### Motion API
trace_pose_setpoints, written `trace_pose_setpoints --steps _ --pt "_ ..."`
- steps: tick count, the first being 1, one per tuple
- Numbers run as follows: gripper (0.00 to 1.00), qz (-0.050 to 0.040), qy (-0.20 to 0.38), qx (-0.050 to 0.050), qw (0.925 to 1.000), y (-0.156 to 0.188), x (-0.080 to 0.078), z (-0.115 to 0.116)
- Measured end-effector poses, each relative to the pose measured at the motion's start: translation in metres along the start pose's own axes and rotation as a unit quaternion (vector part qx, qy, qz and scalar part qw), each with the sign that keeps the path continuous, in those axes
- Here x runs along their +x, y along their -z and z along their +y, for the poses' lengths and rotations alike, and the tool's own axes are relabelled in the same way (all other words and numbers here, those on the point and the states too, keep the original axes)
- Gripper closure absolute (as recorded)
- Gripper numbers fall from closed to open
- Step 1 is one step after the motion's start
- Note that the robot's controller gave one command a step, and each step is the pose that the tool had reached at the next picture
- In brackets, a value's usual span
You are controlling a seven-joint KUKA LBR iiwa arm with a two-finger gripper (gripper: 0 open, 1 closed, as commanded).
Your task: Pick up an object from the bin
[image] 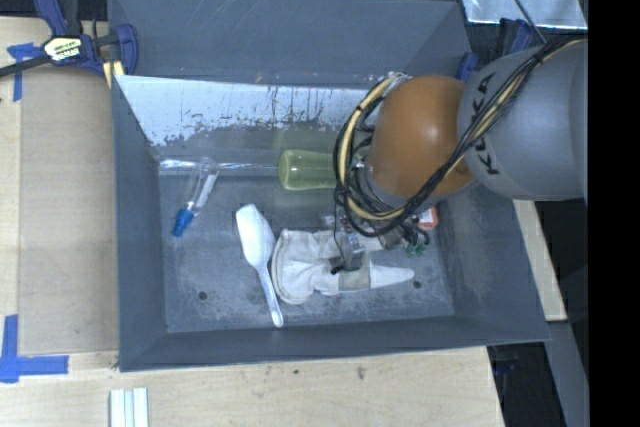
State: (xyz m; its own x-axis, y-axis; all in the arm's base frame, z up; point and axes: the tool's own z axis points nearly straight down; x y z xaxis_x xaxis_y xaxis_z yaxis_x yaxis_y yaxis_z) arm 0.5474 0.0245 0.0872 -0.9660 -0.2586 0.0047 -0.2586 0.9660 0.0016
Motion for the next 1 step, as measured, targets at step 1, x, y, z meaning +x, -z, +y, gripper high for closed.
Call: trace_pose_setpoints --steps 1 --pt "1.00 0.0003 0.000 0.000 1.0000 0.0222 0.0003 -0.0002"
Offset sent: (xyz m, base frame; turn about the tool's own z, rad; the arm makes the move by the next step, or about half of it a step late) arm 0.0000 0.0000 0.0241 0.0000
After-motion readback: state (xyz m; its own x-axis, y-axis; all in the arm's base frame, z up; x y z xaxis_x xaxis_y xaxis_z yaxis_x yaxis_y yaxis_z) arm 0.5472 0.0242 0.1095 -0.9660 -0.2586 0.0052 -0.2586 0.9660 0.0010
